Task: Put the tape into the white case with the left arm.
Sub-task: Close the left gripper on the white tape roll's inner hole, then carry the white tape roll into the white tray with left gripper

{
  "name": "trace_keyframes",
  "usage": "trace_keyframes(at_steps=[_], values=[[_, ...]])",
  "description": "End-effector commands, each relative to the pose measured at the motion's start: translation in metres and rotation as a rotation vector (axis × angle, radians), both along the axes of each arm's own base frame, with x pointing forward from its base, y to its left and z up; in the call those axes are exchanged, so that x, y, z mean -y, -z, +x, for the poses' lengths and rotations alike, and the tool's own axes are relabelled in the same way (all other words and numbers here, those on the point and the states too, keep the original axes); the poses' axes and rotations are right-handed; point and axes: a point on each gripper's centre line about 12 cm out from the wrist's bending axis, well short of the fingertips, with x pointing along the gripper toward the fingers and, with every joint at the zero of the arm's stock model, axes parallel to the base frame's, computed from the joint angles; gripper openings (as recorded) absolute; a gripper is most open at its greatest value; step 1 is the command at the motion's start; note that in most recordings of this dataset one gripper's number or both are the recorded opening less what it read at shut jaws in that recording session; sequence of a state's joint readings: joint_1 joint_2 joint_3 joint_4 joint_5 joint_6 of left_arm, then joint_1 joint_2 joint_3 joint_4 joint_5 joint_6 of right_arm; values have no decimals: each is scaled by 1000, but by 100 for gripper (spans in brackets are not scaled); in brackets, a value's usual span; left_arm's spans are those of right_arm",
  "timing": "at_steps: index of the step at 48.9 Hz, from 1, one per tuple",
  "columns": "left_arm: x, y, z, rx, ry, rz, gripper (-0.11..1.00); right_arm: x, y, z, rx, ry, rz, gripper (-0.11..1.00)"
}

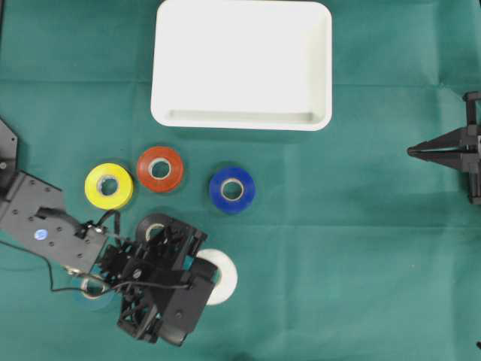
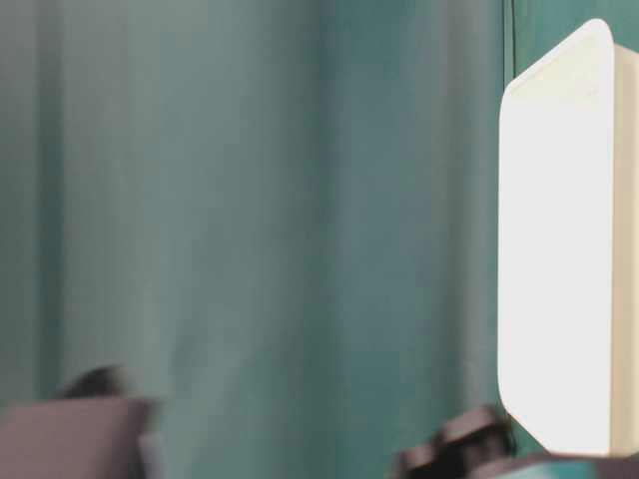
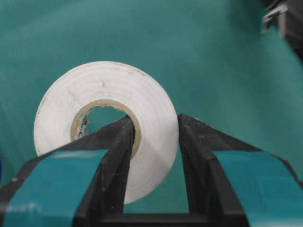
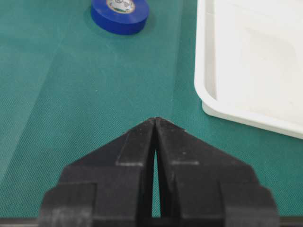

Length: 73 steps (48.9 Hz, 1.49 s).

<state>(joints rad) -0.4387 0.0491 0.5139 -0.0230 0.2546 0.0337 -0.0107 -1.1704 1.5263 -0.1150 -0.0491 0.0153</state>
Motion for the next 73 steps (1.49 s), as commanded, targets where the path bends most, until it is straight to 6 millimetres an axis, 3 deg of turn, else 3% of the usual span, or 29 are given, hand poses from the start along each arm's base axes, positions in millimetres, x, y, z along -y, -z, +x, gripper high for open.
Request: trace_keyframes(at_steps=[1, 7, 14, 37, 52, 63, 73], values=[[0, -29, 1, 44, 1, -21, 27, 0, -4, 2, 12, 1, 2, -10], [-16, -27, 2, 9, -35, -2, 27, 0, -3, 2, 9, -1, 2, -10], [-49, -22, 8, -31, -117, 13, 27, 0, -3, 2, 9, 0, 0, -10], [-206, -15, -3, -83, -473, 59, 27, 0, -3, 2, 9, -1, 0, -10], [-284, -15, -19, -67, -588, 139, 27, 0, -3, 2, 9, 0, 0, -10], [-321, -10, -25, -22, -656, 171, 27, 0, -3, 2, 9, 0, 0, -10], [-329, -4, -25, 0, -678, 174, 27, 0, -3, 2, 8, 0, 0, -10]])
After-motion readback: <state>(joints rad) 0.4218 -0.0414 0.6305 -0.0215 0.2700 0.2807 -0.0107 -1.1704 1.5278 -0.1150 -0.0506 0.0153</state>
